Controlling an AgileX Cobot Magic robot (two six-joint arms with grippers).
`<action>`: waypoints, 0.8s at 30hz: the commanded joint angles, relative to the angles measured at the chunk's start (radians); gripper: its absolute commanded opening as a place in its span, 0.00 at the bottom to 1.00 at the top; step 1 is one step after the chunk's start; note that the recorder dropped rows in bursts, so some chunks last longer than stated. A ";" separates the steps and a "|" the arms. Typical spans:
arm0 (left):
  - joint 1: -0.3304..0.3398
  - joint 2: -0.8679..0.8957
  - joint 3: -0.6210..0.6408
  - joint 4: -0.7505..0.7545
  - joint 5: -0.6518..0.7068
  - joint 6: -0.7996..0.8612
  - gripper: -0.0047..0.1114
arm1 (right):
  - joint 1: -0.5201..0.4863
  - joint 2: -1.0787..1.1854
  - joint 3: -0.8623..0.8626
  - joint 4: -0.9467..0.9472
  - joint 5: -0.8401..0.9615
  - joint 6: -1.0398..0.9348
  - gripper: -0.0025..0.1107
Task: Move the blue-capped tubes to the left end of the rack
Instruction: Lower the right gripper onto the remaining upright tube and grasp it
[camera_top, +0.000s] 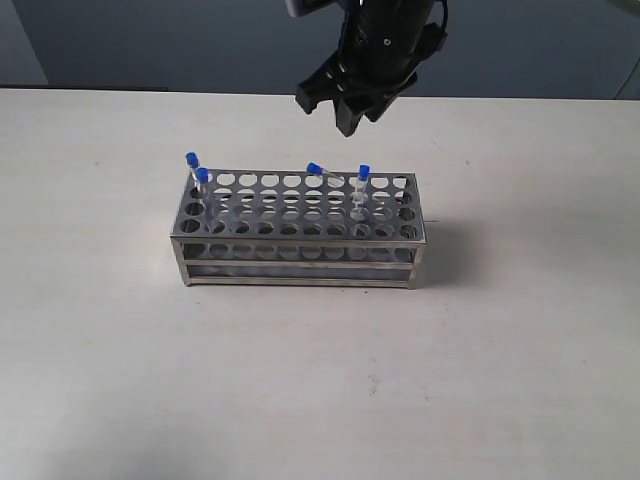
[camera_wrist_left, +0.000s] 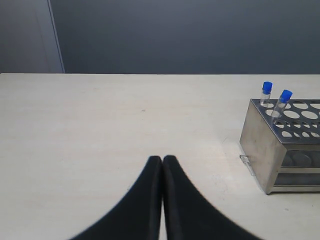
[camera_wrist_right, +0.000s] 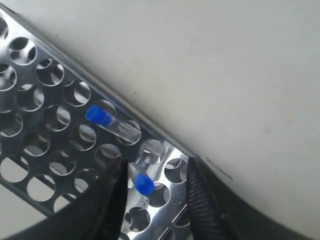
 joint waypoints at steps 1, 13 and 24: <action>-0.006 -0.004 -0.003 -0.001 -0.006 -0.001 0.05 | -0.005 0.003 0.039 -0.014 -0.007 -0.004 0.37; -0.006 -0.004 -0.003 -0.001 -0.006 -0.001 0.05 | -0.032 0.070 0.068 -0.004 -0.007 0.002 0.37; -0.006 -0.004 -0.003 -0.001 -0.006 -0.001 0.05 | -0.048 0.081 0.068 0.077 -0.007 0.002 0.37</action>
